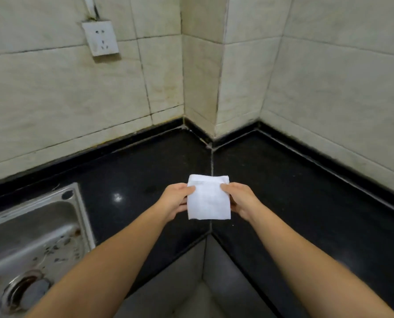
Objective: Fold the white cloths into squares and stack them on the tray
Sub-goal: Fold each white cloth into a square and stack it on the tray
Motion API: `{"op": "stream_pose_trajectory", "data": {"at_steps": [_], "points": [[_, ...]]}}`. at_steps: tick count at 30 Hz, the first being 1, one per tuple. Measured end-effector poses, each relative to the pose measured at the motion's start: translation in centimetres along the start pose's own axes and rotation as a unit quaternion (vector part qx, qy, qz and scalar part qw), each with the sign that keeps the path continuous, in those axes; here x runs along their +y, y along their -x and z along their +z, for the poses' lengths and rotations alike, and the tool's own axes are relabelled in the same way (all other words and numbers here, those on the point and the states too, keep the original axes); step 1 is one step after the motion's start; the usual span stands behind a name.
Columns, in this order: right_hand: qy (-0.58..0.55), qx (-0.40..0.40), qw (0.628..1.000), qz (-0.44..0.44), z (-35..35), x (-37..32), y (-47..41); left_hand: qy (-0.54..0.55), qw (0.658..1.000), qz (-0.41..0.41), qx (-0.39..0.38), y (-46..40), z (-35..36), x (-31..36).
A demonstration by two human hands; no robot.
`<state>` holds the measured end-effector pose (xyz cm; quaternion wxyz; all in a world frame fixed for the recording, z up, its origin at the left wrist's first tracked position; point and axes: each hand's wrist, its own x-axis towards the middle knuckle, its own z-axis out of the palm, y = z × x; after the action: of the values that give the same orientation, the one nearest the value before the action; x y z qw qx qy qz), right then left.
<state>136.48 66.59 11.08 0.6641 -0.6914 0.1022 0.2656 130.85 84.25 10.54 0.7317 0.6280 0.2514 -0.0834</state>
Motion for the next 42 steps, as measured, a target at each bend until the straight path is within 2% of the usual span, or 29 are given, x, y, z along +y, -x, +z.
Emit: {"op": "stream_pose_trajectory", "data": {"at_steps": [5,13,21,29,35,42], "points": [[-0.017,0.052,0.998,-0.016,-6.4,2.9,8.0,-0.1,0.988,-0.026,-0.117,2.8,4.5,-0.3],[-0.102,0.206,0.973,-0.014,-13.8,13.0,24.3,-0.22,0.93,-0.056,-0.291,11.2,14.7,-6.9],[-0.209,0.414,0.885,-0.02,-22.7,23.9,45.2,-0.304,0.825,-0.053,-0.473,27.5,30.3,-15.2],[-0.251,0.537,0.805,-0.018,-32.7,34.7,67.2,-0.341,0.736,-0.05,-0.582,47.2,45.9,-27.9],[-0.282,0.603,0.746,-0.037,-39.9,38.7,80.1,-0.325,0.701,-0.058,-0.633,59.9,56.1,-33.6],[-0.239,0.669,0.7,-0.07,-53.4,38.0,87.9,-0.275,0.675,-0.027,-0.685,68.0,70.0,-33.5]]}}
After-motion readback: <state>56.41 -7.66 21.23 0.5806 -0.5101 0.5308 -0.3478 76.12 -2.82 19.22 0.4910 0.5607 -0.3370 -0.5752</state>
